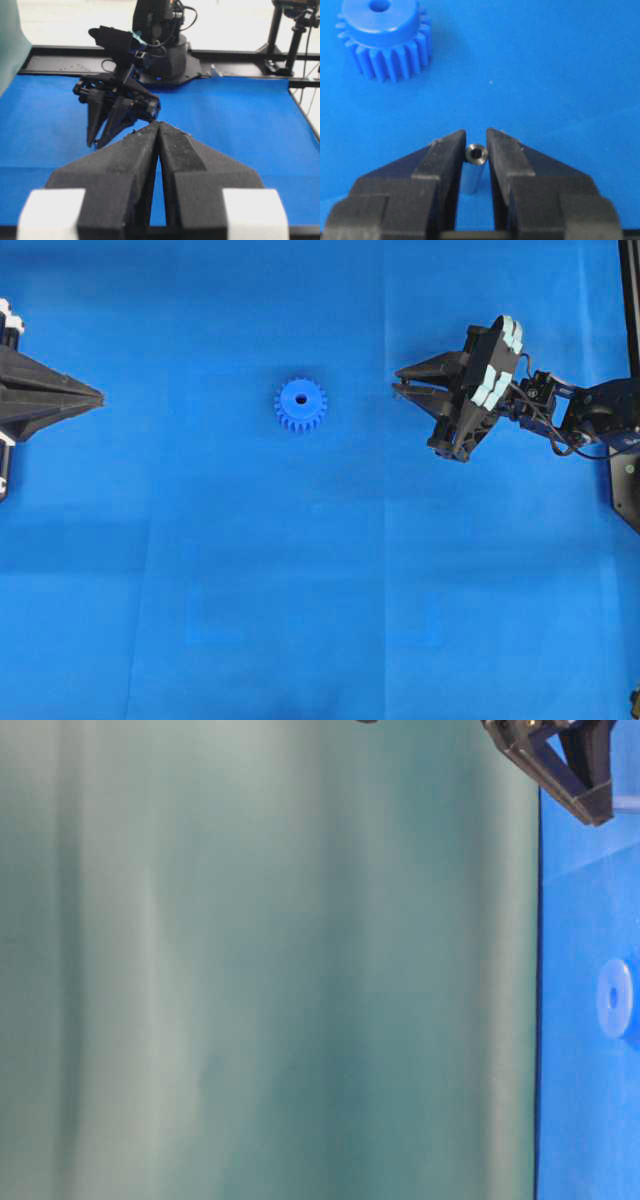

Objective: Insert the shaft placed at a random location into the center hole of the small gear at another random location.
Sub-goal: 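Move the right gripper left over the silver shaft and lower it, then close the right gripper on the silver shaft and lift it, then carry the shaft with the right gripper left over the blue gear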

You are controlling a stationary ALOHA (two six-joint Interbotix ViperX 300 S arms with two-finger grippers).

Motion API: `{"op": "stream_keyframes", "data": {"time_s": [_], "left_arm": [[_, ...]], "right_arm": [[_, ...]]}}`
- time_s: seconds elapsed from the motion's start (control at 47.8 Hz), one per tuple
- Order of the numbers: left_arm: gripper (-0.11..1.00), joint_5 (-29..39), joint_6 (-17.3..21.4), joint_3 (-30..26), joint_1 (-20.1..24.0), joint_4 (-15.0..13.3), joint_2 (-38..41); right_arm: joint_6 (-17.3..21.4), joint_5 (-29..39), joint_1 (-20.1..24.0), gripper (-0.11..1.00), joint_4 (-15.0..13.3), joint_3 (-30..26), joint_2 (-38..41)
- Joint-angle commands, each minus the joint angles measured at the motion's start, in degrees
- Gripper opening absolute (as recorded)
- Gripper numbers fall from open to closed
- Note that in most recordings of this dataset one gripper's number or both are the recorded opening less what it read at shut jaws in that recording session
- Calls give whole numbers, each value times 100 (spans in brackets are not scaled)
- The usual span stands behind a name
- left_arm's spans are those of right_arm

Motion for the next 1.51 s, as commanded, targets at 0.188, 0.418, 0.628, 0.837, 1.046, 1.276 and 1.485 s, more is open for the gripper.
{"op": "stream_keyframes", "data": {"time_s": [0.188,0.418,0.628,0.837,1.046,1.276,1.485], "left_arm": [[0,-9,9,-53,0,9,18],[0,-9,0,-53,0,9,18],[0,-18,0,-53,9,9,9],[0,-44,0,-53,9,9,9],[0,-44,0,-53,9,9,18],[0,-35,0,-53,9,9,9],[0,-35,0,-53,9,9,9]], "right_arm": [[18,-35,9,3,-18,-53,-44],[9,44,18,3,0,-62,-176],[-44,642,18,3,0,-79,-773],[-193,1477,18,3,0,-132,-1547],[-396,1951,18,3,0,-255,-2013],[-448,2048,18,3,9,-316,-2030],[-448,2048,18,3,9,-325,-2030]]}}
